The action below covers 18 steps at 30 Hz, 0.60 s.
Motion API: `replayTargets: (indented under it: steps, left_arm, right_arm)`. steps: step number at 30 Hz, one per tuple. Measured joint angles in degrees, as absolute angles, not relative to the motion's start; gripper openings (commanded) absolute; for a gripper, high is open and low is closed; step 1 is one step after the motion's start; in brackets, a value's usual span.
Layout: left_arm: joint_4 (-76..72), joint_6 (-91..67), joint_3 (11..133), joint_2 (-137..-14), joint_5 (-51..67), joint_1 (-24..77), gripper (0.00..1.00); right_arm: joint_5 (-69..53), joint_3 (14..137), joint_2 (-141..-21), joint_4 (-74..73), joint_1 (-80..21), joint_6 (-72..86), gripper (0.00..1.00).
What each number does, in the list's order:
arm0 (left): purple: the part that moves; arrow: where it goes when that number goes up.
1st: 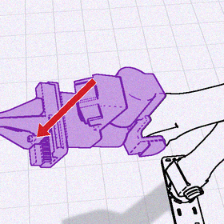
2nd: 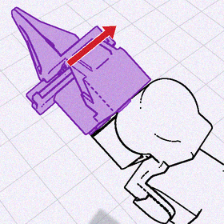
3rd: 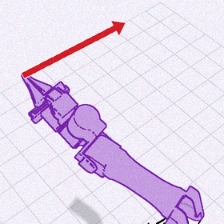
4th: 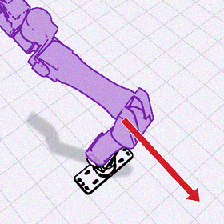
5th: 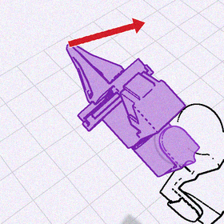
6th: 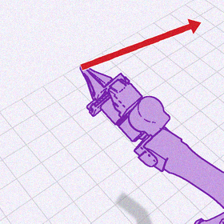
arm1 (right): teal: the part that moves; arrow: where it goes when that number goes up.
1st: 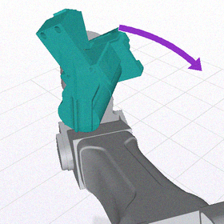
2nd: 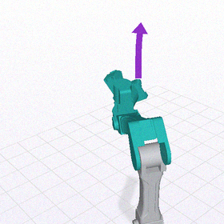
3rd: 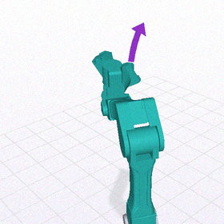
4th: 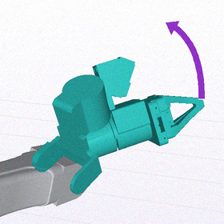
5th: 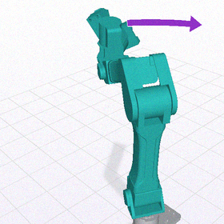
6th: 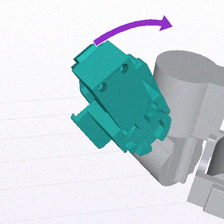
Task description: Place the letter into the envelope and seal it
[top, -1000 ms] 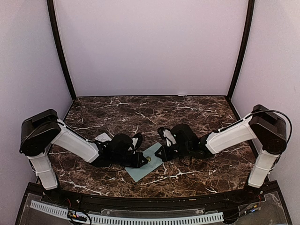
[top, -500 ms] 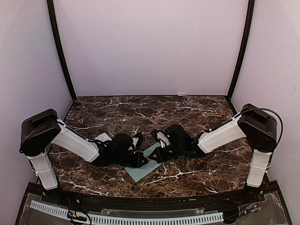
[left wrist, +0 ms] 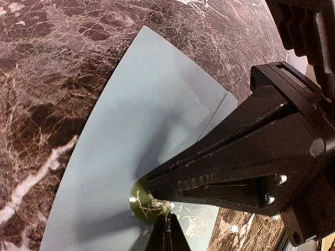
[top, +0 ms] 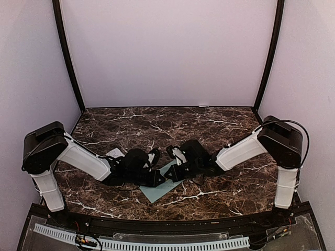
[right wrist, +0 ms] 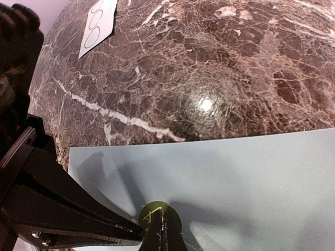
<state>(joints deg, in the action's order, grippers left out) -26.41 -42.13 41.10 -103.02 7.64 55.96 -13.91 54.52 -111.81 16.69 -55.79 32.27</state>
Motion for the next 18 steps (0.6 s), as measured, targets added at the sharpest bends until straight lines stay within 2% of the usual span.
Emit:
replayTargets:
  steps: [18]
  left_arm:
    - [-22.57,-39.35,46.48,-98.76,2.52,54.35,0.00]
  right_arm:
    - [-13.69,54.35,-111.98,17.28,-55.79,33.54,0.00]
